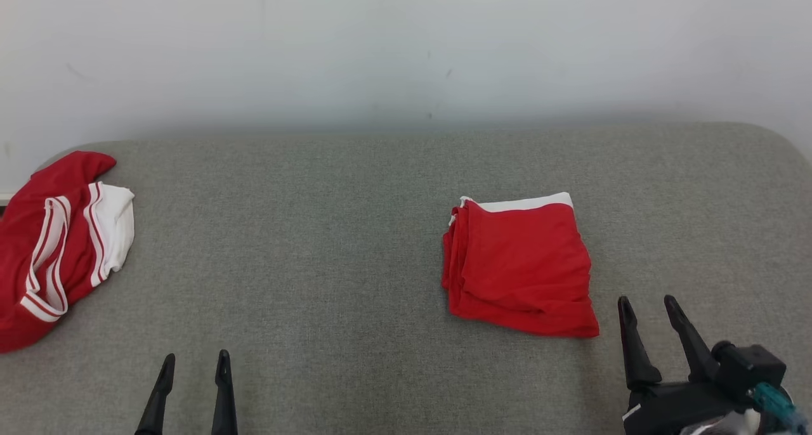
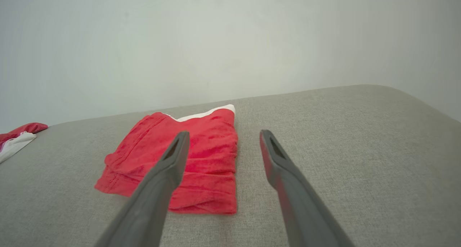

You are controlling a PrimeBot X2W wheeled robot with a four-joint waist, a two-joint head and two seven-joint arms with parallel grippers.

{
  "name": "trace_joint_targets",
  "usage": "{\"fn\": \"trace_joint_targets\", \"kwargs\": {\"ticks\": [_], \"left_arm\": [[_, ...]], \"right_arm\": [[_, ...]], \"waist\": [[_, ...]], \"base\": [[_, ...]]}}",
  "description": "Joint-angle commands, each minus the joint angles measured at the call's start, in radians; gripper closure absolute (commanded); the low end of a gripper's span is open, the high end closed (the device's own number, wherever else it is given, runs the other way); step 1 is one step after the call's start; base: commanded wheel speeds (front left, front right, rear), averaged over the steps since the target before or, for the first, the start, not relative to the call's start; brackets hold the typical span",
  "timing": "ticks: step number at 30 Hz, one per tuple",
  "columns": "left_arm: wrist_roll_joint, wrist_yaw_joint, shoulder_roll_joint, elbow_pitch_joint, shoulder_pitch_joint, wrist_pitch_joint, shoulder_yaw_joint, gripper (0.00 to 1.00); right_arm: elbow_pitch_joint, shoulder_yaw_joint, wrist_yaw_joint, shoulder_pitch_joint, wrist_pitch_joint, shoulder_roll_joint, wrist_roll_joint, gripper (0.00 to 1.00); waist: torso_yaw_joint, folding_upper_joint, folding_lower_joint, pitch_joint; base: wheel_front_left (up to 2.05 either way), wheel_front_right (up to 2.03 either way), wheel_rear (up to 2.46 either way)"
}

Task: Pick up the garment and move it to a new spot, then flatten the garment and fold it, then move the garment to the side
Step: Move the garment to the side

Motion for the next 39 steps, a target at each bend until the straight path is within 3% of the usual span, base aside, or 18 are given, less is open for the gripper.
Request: {"fn": "trace_joint_targets", "kwargs": {"ticks": [1, 10, 20, 33, 34, 35, 36, 37, 39], "left_arm": [[0.002, 0.003, 0.0, -0.003, -0.007, -0.003, -0.002, 0.0], [-0.014, 0.004, 0.0, 0.0, -0.033, -0.003, -0.023, 0.0], [-0.033, 0.012, 0.0, 0.009, -0.074, -0.003, -0.053, 0.0], [-0.028, 0.011, 0.0, 0.021, -0.106, -0.003, -0.055, 0.0], [-0.028, 0.011, 0.0, 0.023, -0.109, -0.003, -0.056, 0.0], [-0.027, 0.011, 0.0, 0.024, -0.112, -0.003, -0.056, 0.0], [-0.026, 0.011, 0.0, 0.025, -0.116, -0.003, -0.057, 0.0], [-0.027, 0.011, 0.0, 0.025, -0.118, -0.003, -0.059, 0.0], [-0.028, 0.013, 0.0, 0.024, -0.121, -0.003, -0.061, 0.0]], "right_arm": [[0.012, 0.005, -0.002, -0.032, 0.016, -0.015, -0.006, 0.0], [0.16, 0.024, -0.002, -0.214, 0.141, -0.076, -0.007, 0.0], [0.367, 0.046, -0.002, -0.378, 0.203, -0.115, 0.008, 0.0], [0.647, 0.11, -0.002, -0.499, 0.249, -0.096, 0.048, 0.0], [0.661, 0.119, -0.002, -0.502, 0.254, -0.093, 0.054, 0.04], [0.673, 0.128, -0.002, -0.507, 0.257, -0.089, 0.062, 0.63], [0.681, 0.138, -0.002, -0.512, 0.26, -0.089, 0.069, 0.91], [0.687, 0.146, -0.002, -0.516, 0.258, -0.09, 0.077, 1.0], [0.698, 0.167, -0.002, -0.531, 0.252, -0.097, 0.088, 1.0]], "waist": [[0.013, 0.0, 0.0, 0.01], [0.073, 0.0, 0.0, 0.058], [0.121, 0.0, 0.0, 0.117], [0.132, 0.0, 0.0, 0.147], [0.13, 0.0, 0.0, 0.147], [0.128, 0.0, 0.0, 0.146], [0.127, 0.0, 0.0, 0.146], [0.126, 0.0, 0.0, 0.147], [0.122, 0.0, 0.0, 0.149]], "base": [[0.0, 0.0, 0.0], [0.0, 0.0, 0.0], [0.0, 0.0, 0.0], [0.0, 0.0, 0.0], [0.0, 0.0, 0.0], [0.0, 0.0, 0.0], [0.0, 0.0, 0.0], [0.0, 0.0, 0.0], [0.0, 0.0, 0.0]]}}
